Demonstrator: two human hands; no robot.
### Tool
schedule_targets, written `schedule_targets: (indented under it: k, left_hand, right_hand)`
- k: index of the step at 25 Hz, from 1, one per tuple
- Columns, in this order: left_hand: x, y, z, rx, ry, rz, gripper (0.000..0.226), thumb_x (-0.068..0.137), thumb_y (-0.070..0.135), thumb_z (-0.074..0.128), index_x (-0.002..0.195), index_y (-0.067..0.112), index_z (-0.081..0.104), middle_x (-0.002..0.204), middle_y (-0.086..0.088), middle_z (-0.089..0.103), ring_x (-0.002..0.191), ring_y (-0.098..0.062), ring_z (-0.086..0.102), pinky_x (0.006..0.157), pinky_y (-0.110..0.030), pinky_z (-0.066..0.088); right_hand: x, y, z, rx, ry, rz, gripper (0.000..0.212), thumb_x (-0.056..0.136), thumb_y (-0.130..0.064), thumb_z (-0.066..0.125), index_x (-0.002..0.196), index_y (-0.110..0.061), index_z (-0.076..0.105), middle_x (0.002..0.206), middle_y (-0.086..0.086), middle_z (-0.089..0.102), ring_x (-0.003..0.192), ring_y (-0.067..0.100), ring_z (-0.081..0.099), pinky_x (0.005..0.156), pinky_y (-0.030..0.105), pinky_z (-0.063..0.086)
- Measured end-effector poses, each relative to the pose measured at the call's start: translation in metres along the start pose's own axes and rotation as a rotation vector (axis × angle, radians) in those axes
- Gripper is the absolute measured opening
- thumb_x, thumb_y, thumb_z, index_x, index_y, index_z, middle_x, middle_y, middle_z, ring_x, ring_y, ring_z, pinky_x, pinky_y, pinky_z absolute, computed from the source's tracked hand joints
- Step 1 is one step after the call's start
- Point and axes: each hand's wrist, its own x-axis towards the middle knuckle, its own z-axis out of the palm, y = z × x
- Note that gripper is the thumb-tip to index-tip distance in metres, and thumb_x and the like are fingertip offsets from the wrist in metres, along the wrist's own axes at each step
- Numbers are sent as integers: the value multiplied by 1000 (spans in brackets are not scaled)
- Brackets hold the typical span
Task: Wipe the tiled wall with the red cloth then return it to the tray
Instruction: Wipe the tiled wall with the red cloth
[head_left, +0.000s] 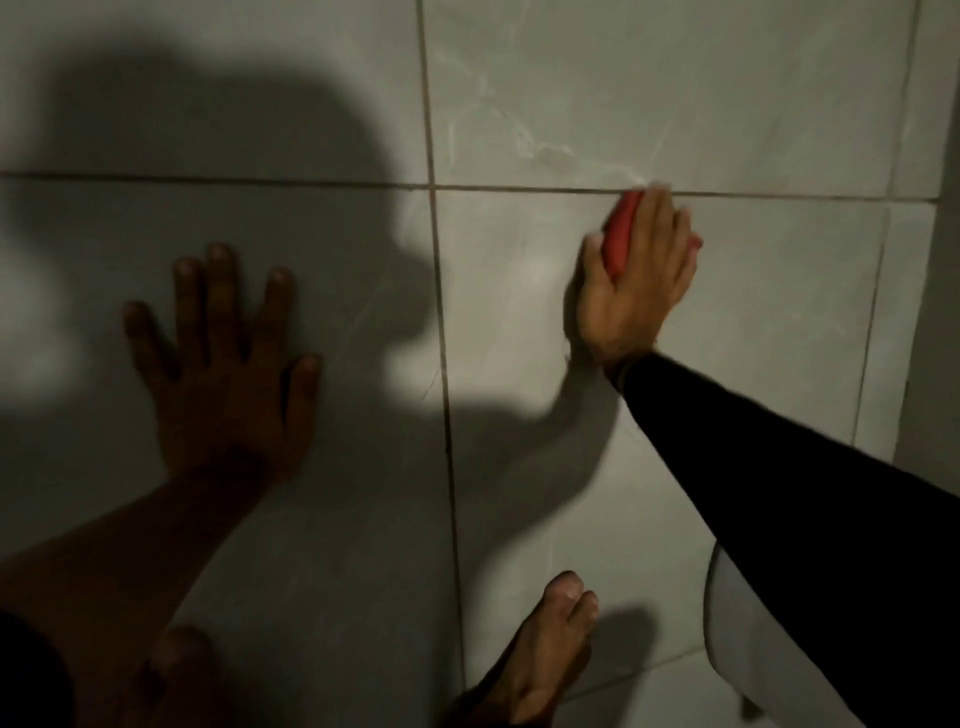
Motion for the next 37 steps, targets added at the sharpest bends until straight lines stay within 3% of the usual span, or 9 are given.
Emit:
schedule_targets:
  k: [5,8,12,15,19,23,28,32,37]
  left_hand:
    - [1,1,-2,33,23,-39,79,107,56,35,181,31,17,189,-16,6,174,-44,8,134,-74,3]
    - [-5,5,1,47,22,-33,80,107,55,36,180,31,18,189,-16,5,174,-43,8,134,-74,4]
    - [-2,7,1,55,43,-33,79,107,54,38,180,32,17,188,-19,8,173,-45,8,133,-73,3]
    - [-3,6,1,47,34,-32,79,107,53,40,179,31,17,188,-19,8,173,-45,8,133,-74,4]
    - [-5,5,-1,27,30,-43,80,106,53,40,180,31,18,188,-18,7,174,-44,8,133,-76,5]
    - [-4,5,1,25,56,-32,79,108,54,38,181,31,16,189,-17,4,174,-44,6,133,-74,1]
    - [-4,6,0,3,42,-43,80,106,52,40,180,30,20,189,-18,5,174,-45,6,132,-76,3]
    - [-4,7,-2,4,55,-29,80,106,51,41,179,27,23,188,-19,8,174,-46,8,133,-75,2]
    - [-4,5,-3,-8,41,-43,80,104,50,43,179,27,24,188,-18,6,174,-46,7,133,-73,0]
  right_hand:
    - [-64,-71,37,-54,-147,-530,72,104,-49,44,167,-15,33,177,12,30,167,35,21,136,60,11]
    - [-142,-16,2,-181,-360,-462,73,103,-49,45,167,-16,30,178,12,28,166,36,20,132,66,19]
    - [-44,-54,15,-40,-83,-214,70,103,-45,47,164,-11,40,174,15,37,164,37,27,135,59,16]
    - [-14,-116,47,-57,38,-415,70,99,-43,48,162,-11,43,171,16,43,162,38,32,134,60,18]
    - [-178,-62,39,-66,-254,-642,73,103,-44,53,169,-22,29,175,8,33,166,35,23,131,67,19]
    - [-223,54,-1,-192,-323,-232,78,102,-44,44,170,-14,21,180,10,15,166,36,13,126,77,27]
    - [-23,60,-13,-55,11,238,77,104,-47,40,168,-7,28,179,13,22,168,36,17,134,61,14]
    - [31,-46,16,-23,97,-244,70,103,-41,49,162,-6,42,172,19,40,162,41,31,134,57,17]
    - [-26,-87,22,-94,-212,-800,73,101,-52,47,164,-17,40,173,9,40,163,32,30,133,56,17]
